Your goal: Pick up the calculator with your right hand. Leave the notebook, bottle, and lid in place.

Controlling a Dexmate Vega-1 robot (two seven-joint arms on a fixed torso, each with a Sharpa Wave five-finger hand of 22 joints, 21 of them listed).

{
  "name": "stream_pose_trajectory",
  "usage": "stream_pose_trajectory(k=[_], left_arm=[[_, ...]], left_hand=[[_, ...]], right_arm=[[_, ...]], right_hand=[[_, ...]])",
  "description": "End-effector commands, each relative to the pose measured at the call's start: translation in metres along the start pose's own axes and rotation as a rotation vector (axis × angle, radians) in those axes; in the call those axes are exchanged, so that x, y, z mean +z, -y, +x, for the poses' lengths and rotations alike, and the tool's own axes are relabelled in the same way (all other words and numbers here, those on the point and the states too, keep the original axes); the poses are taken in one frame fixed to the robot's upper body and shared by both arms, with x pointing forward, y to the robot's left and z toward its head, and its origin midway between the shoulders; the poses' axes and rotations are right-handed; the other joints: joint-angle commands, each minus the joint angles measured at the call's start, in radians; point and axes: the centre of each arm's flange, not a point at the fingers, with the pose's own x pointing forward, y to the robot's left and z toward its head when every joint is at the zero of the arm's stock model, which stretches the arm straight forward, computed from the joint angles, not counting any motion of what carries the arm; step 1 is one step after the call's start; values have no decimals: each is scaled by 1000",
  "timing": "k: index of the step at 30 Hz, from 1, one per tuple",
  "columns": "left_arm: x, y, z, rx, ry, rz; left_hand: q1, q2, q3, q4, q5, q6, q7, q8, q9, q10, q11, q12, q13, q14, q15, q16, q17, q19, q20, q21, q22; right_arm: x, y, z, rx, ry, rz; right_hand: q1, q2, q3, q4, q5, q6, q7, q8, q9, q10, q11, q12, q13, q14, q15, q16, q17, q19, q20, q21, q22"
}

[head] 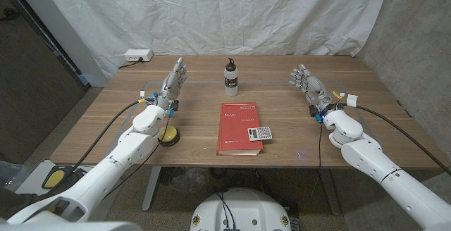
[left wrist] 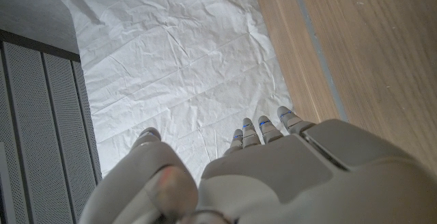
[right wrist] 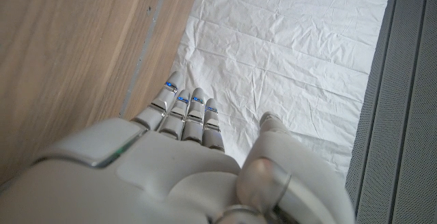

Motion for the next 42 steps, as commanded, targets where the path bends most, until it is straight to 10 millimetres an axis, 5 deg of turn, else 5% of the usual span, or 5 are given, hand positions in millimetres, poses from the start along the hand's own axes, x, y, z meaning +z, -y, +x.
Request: stream_pose_trajectory(k=[1, 36, 42], left_arm=[[0, 6, 1, -4, 1, -1], [11, 24, -14, -7, 0, 30], [10, 25, -20, 2, 5, 26]], left_hand=[[13, 6, 1, -1, 6, -8, 0, -4, 2, -10, -3, -3, 2, -12, 2, -1, 3, -7, -59, -5, 3], [28, 19, -2, -6, 6, -12, -4, -6, 3, -21, -7, -7, 2, -20, 1, -2, 3, -19, -44, -25, 4], [31, 21, -2, -6, 6, -13, -5, -6, 3, -24, -6, -8, 2, -26, 3, -4, 3, -21, -45, -29, 4]], right_arm=[[1, 1, -14, 1, -8, -2], [12, 12, -72, 20, -38, -17], [15, 11, -78, 22, -35, -22]], right_hand=[[15, 0, 2, -6, -2, 8, 0, 5, 3, 12, 1, 6, 4, 14, 2, 7, 4, 11, -2, -4, 1], [47, -5, 12, -39, -8, 55, -17, 12, 4, 36, 0, 1, 5, 54, 2, 5, 2, 67, 4, -11, 2], [66, -13, 15, -58, -11, 61, -6, 7, 4, 38, 14, -5, 5, 99, 11, 12, 2, 146, 13, 2, 2]])
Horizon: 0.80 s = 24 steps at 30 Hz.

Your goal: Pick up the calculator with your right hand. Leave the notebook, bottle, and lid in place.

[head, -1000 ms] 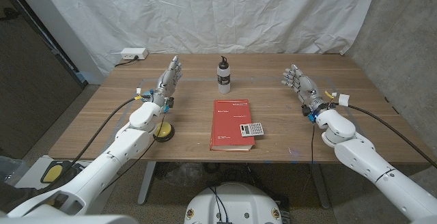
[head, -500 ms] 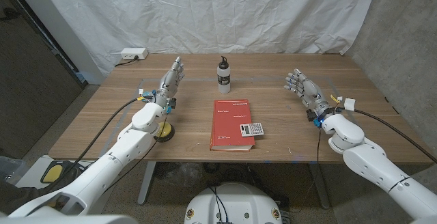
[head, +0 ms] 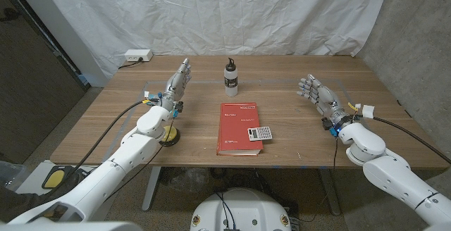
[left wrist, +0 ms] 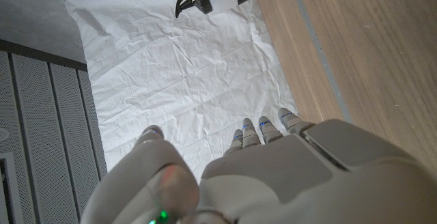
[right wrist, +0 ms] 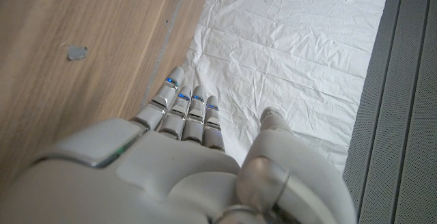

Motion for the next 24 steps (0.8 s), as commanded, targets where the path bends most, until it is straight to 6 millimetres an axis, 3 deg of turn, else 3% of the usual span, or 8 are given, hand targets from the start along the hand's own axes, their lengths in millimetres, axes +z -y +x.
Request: stream_pose_trajectory(k=[1, 6, 15, 24], left_arm=[[2, 2, -11, 14, 3, 1], [2, -4, -19, 15, -11, 25], [2, -11, -20, 10, 20, -9], [0, -16, -20, 3, 3, -10]], left_hand=[[13, 3, 1, -3, 6, -8, 1, 1, 3, -13, 2, -2, 2, -17, 3, -4, 3, -9, -45, -4, 4], [14, 4, 1, -4, 5, -8, 0, 1, 3, -14, 2, -2, 2, -18, 3, -4, 3, -10, -45, -5, 4], [17, 6, 1, -5, 5, -8, 0, 1, 3, -13, 4, -1, 2, -18, 5, -3, 3, -11, -46, -8, 4], [21, 9, 0, -6, 4, -6, 1, 2, 3, -17, 2, -2, 2, -20, 6, -3, 3, -15, -46, -13, 5]], right_arm=[[5, -1, -15, 10, 5, -8], [9, -1, -21, 8, -1, -20], [14, -4, -31, 1, -7, -15], [15, -6, -35, -9, -3, 12]], right_hand=[[25, -8, 5, -22, -3, 15, 10, -3, 5, 9, 14, -6, 6, 44, 2, 13, 2, 57, 5, 13, 2], [43, -12, 11, -37, -4, 21, 18, -4, 5, 24, 25, -5, 6, 68, 9, 14, 1, 103, 7, 19, 1], [57, -12, 16, -48, -5, 38, 20, -1, 6, 36, 26, -5, 6, 92, 6, 17, 1, 135, 8, 21, 0], [67, -6, 22, -55, -6, 100, -17, 14, 8, 104, 4, 12, 6, 148, -12, 26, 5, 175, -1, 15, 1]])
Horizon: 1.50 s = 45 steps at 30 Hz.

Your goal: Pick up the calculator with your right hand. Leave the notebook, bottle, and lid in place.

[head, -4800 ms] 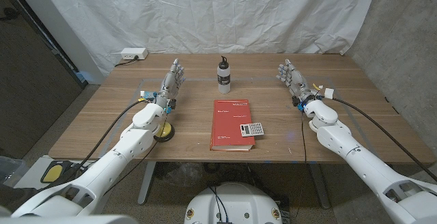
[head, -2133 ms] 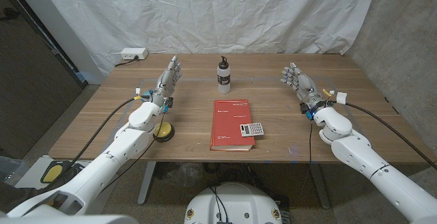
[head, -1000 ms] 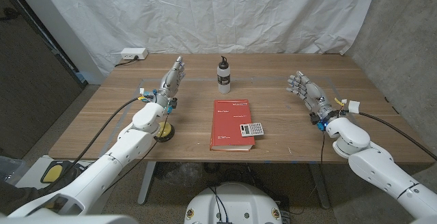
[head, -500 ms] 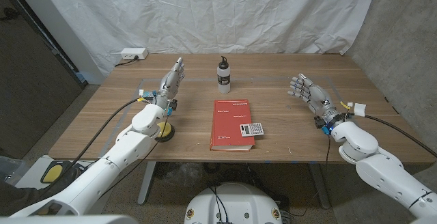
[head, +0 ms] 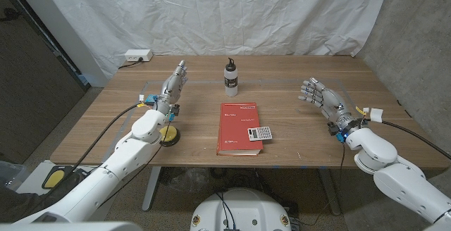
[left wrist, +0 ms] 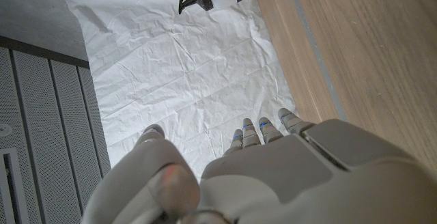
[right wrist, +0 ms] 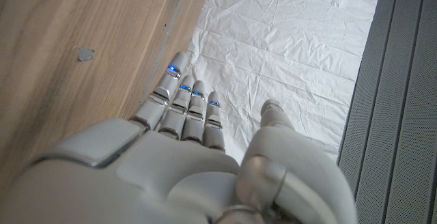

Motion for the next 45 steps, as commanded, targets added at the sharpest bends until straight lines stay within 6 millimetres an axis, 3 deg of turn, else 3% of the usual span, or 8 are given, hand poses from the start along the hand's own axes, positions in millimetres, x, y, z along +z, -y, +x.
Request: stream_pose_trajectory(k=[1, 8, 21, 34, 45], left_arm=[[-2, -9, -1, -10, -5, 0], [-1, -17, 3, 8, -3, -4], [7, -4, 14, -21, -19, 34], [-3, -2, 16, -35, -24, 19], [7, 1, 15, -34, -20, 44]], left_hand=[[14, 1, 2, -4, 4, -5, 0, 2, 3, -11, 1, -1, 2, -9, 3, -3, 3, -11, -50, -2, 5], [18, 3, 2, -5, 3, -5, 0, 2, 3, -11, 1, 0, 2, -9, 3, -3, 3, -11, -50, -5, 5], [23, 6, 1, -7, 2, -4, 1, 2, 3, -11, 4, 0, 2, -8, 2, -1, 3, -11, -48, -9, 5], [27, 8, 0, -9, 0, -2, 0, 3, 3, -6, 3, 2, 2, -5, 3, 0, 3, -7, -47, -12, 6], [31, 9, -2, -11, -1, 0, -1, 3, 3, -5, 0, 3, 2, -4, 4, 0, 3, -5, -44, -15, 6]], right_arm=[[3, -3, -10, -14, -8, 18], [6, -8, -14, -25, -30, 0], [11, -11, -28, 19, -79, -6], [17, -17, -47, 32, -134, -37], [18, -17, -59, 38, -174, -46]], right_hand=[[14, 6, 2, -7, -2, 24, -8, 7, 3, 25, -6, 9, 6, 24, -1, 11, 4, 19, -3, 1, 4], [27, 5, 8, -16, 0, 53, -16, 12, 5, 57, -15, 14, 6, 56, -22, 13, 3, 58, -13, 3, 4], [47, 9, 18, -27, 4, 54, -15, 6, 7, 71, -14, 12, 6, 96, -22, 18, 3, 88, -39, 1, 5], [78, 17, 33, -40, 8, 48, -11, 1, 8, 76, -14, 10, 7, 113, -22, 18, 3, 105, -39, 0, 5], [110, 32, 53, -49, 16, 46, -9, -3, 9, 79, -15, 6, 7, 128, -20, 18, 5, 118, -37, -3, 5]])
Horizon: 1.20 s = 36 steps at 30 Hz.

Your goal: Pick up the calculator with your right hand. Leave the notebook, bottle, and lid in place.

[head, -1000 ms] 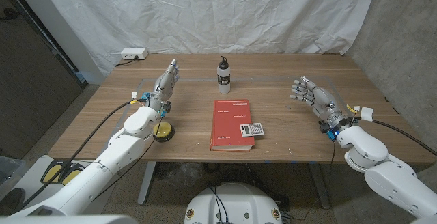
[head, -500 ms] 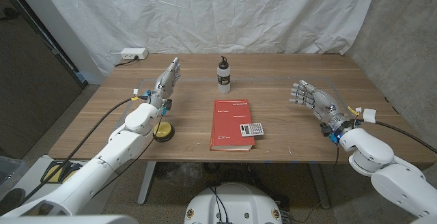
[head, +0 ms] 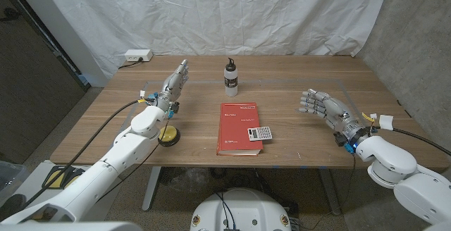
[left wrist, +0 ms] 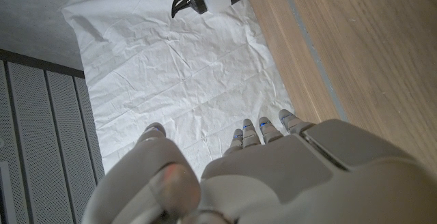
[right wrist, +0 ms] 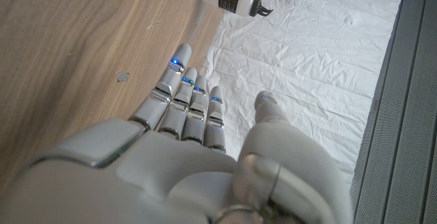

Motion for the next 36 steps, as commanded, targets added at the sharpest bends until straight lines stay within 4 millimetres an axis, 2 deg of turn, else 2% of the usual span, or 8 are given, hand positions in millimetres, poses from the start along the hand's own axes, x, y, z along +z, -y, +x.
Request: stream_pose_trajectory(k=[1, 9, 27, 32, 36], left_arm=[[7, 3, 0, -1, 3, 16], [11, 3, 0, 2, 15, 13], [10, -1, -2, 15, 12, 14], [13, -2, -1, 18, 19, 13], [15, -2, 0, 16, 24, 17]], left_hand=[[14, 0, 2, -7, -1, 1, -1, 3, 3, -3, 3, 3, 2, -4, 4, 1, 3, 1, -42, -4, 6], [16, 1, 1, -7, -2, 1, -2, 3, 3, -4, 2, 2, 2, -4, 3, 1, 3, 2, -41, -6, 6], [19, 3, -2, -8, -4, 1, -2, 3, 3, -4, 2, 2, 2, -3, 4, 1, 4, 2, -40, -10, 7], [20, 4, -3, -8, -5, 0, -2, 2, 3, -4, 6, 2, 2, -3, 4, 1, 4, 2, -39, -11, 7], [21, 4, -4, -8, -6, -1, -1, 2, 3, -4, 8, 2, 2, -3, 5, 1, 4, 3, -39, -13, 7]], right_arm=[[2, -2, -16, 5, -40, -14], [2, -5, -20, 15, -72, -26], [1, -10, -24, 39, -156, -41], [-1, -10, -25, 40, -179, -43], [-1, -10, -26, 47, -190, -47]], right_hand=[[21, 2, 15, -2, 12, 2, 6, -3, 5, 13, 0, -1, 2, 16, -1, 2, 5, 14, -2, -3, 3], [55, 5, 32, -12, 21, 18, 0, 1, 5, 39, -14, 4, 2, 25, -8, -2, 5, 30, -1, -5, 3], [78, 0, 44, -12, 28, 7, 8, -7, 6, 33, 0, -5, 2, 48, -4, -1, 5, 48, -3, -6, 3], [90, -2, 51, -10, 31, 6, 8, -9, 6, 39, 1, -7, 2, 86, -14, 8, 7, 66, -14, -5, 4], [97, -2, 56, -5, 34, 7, 10, -11, 6, 44, 3, -9, 2, 130, -36, 20, 10, 92, -29, 1, 6]])
